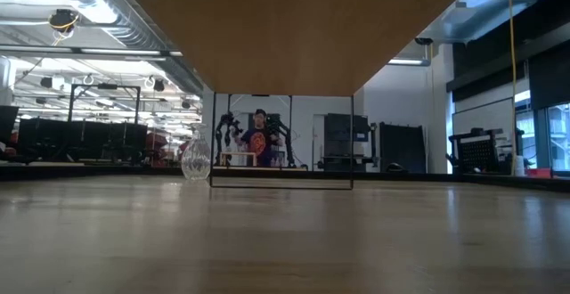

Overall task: Sort vases onto shelf
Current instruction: Put the transparent vase on the shelf

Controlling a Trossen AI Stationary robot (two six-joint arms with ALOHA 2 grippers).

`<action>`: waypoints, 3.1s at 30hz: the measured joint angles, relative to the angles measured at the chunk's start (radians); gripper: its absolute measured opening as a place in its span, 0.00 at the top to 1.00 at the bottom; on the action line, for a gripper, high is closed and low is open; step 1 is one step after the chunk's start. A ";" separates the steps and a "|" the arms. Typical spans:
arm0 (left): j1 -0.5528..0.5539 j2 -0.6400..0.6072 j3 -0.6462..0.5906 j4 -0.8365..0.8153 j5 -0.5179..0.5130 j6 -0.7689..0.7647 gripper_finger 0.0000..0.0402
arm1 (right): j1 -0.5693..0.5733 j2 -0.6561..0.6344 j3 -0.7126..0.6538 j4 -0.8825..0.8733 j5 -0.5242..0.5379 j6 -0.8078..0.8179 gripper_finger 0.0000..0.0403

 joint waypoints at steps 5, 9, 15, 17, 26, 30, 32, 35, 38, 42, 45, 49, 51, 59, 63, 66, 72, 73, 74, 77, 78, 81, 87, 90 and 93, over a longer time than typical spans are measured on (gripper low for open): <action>0.000 0.000 0.000 0.000 0.001 0.000 0.77 | 0.000 0.003 0.000 0.014 0.034 0.028 0.99; 0.000 0.000 0.000 0.000 0.002 0.002 0.77 | 0.001 0.003 0.000 0.008 0.032 0.067 0.99; -0.003 0.000 0.000 0.000 0.002 0.005 0.77 | -0.006 0.003 0.000 -0.017 -0.020 0.218 0.99; -0.003 0.000 0.000 0.000 0.002 0.005 0.77 | -0.006 0.003 0.000 -0.019 -0.047 0.262 0.99; -0.024 0.000 0.000 0.000 0.045 0.041 0.77 | -0.019 -0.001 0.006 0.002 -0.053 0.478 0.99; -0.029 0.000 0.000 0.000 0.081 0.050 0.77 | -0.019 -0.009 0.007 0.007 -0.024 0.562 1.00; -0.029 0.000 0.000 0.000 0.097 0.050 0.77 | -0.018 -0.009 0.008 0.007 -0.002 0.613 1.00; -0.029 0.000 0.000 0.000 0.102 0.049 0.77 | -0.018 -0.009 0.008 0.006 0.042 0.691 1.00; -0.025 0.000 0.000 0.000 0.094 0.032 0.77 | -0.018 -0.009 0.008 0.006 0.067 0.759 1.00; -0.019 0.000 0.000 0.001 0.062 0.055 0.77 | -0.018 -0.009 0.008 -0.031 0.078 0.838 1.00; -0.019 0.000 0.000 0.003 0.062 0.095 0.77 | -0.016 -0.009 0.008 -0.030 0.043 0.865 1.00; -0.019 0.000 0.000 0.023 0.085 0.146 0.77 | -0.017 -0.009 0.008 -0.048 0.009 0.928 1.00; -0.019 0.000 0.000 0.035 0.087 0.166 0.77 | -0.017 -0.009 0.008 -0.057 -0.006 0.954 1.00; -0.019 0.000 0.000 0.049 0.050 0.187 0.77 | -0.018 -0.010 0.010 -0.073 0.022 1.007 1.00; -0.008 0.000 0.000 0.058 0.048 0.212 0.77 | -0.018 -0.013 0.010 -0.108 0.023 1.006 0.99; 0.000 0.000 0.000 0.062 0.047 0.214 0.77 | -0.018 -0.012 0.010 -0.110 0.032 1.001 0.96; 0.003 0.000 0.000 0.086 0.049 0.214 0.77 | -0.018 -0.012 0.009 -0.095 0.052 0.995 0.89; 0.003 0.000 0.000 0.090 0.049 0.214 0.77 | -0.018 -0.012 0.009 -0.092 0.059 0.995 0.87; 0.003 0.000 0.000 0.095 0.049 0.214 0.77 | -0.018 -0.012 0.009 -0.089 0.065 0.994 0.86; 0.003 0.000 0.000 0.099 0.049 0.213 0.77 | -0.018 -0.011 0.009 -0.081 0.068 0.994 0.81; 0.003 0.000 0.000 0.100 0.049 0.214 0.77 | -0.018 -0.011 0.009 -0.080 0.068 0.994 0.80; 0.003 0.000 0.000 0.109 0.049 0.213 0.77 | -0.018 -0.011 0.009 -0.072 0.068 0.991 0.77; 0.003 0.000 0.000 0.109 0.049 0.214 0.77 | -0.018 -0.011 0.008 -0.057 0.068 0.986 0.74; 0.003 0.000 0.000 0.109 0.048 0.214 0.77 | -0.018 -0.010 0.008 -0.041 0.068 0.976 0.73; 0.003 0.000 0.000 0.109 0.046 0.214 0.77 | -0.018 -0.010 0.008 -0.042 0.068 0.976 0.73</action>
